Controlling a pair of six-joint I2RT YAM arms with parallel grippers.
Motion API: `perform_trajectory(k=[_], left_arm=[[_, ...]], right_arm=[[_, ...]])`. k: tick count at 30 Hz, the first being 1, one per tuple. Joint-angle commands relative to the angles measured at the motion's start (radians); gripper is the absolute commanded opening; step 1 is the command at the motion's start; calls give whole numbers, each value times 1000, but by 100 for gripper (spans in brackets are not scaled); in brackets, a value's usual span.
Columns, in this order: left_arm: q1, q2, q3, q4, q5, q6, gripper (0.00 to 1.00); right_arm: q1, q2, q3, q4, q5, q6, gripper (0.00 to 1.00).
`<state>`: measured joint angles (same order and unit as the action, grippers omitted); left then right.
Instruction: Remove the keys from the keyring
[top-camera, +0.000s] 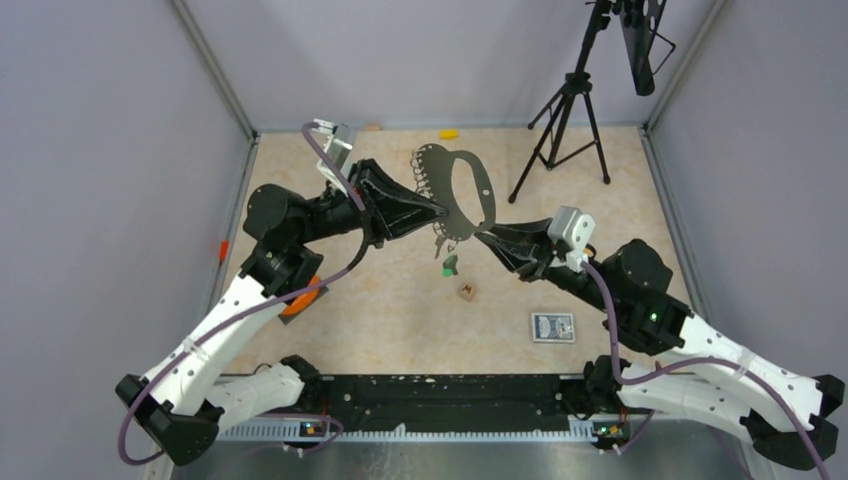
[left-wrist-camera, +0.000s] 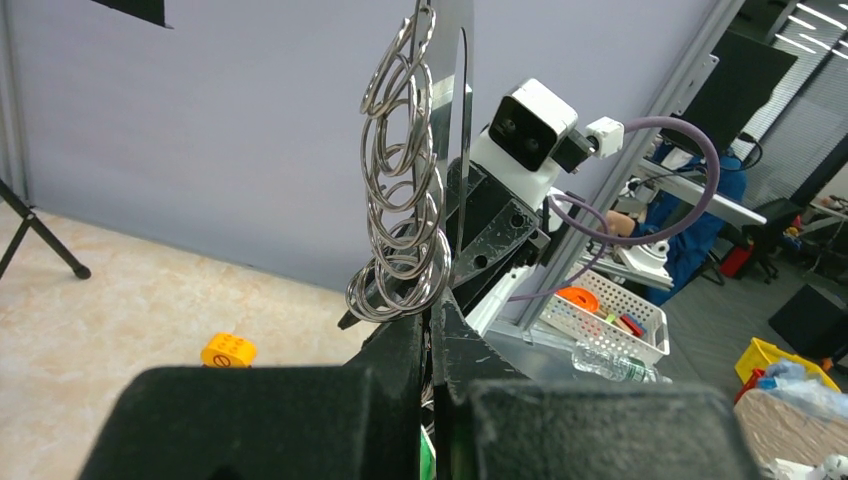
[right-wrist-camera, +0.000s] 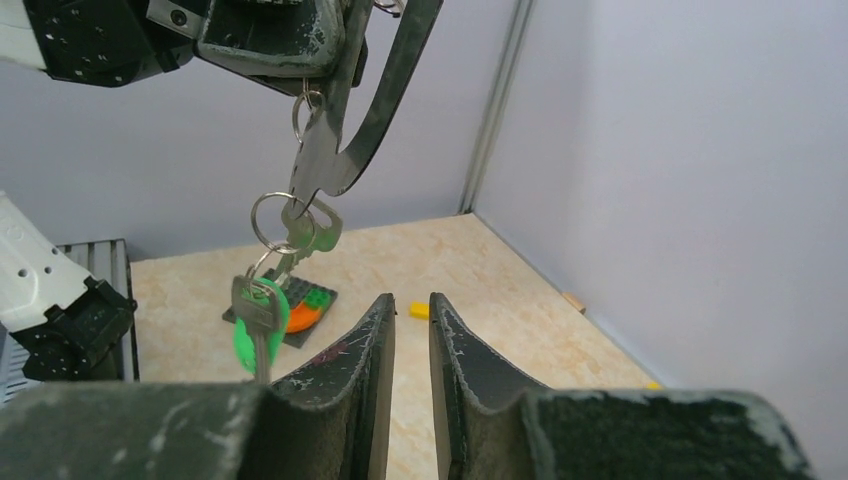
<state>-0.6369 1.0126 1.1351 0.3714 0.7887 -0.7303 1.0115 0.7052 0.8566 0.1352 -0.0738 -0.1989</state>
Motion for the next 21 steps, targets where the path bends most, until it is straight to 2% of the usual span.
perform_trajectory(k=[1, 9, 21], left_arm=[[-3, 7, 32, 101, 47, -9, 0], [-3, 15, 34, 130, 77, -27, 0], [-3, 17, 34, 146, 91, -34, 0]], right_arm=[[-8, 10, -1, 74, -57, -6, 18], [-8, 50, 1, 117, -173, 22, 18], [-8, 75, -2, 125, -223, 32, 19]])
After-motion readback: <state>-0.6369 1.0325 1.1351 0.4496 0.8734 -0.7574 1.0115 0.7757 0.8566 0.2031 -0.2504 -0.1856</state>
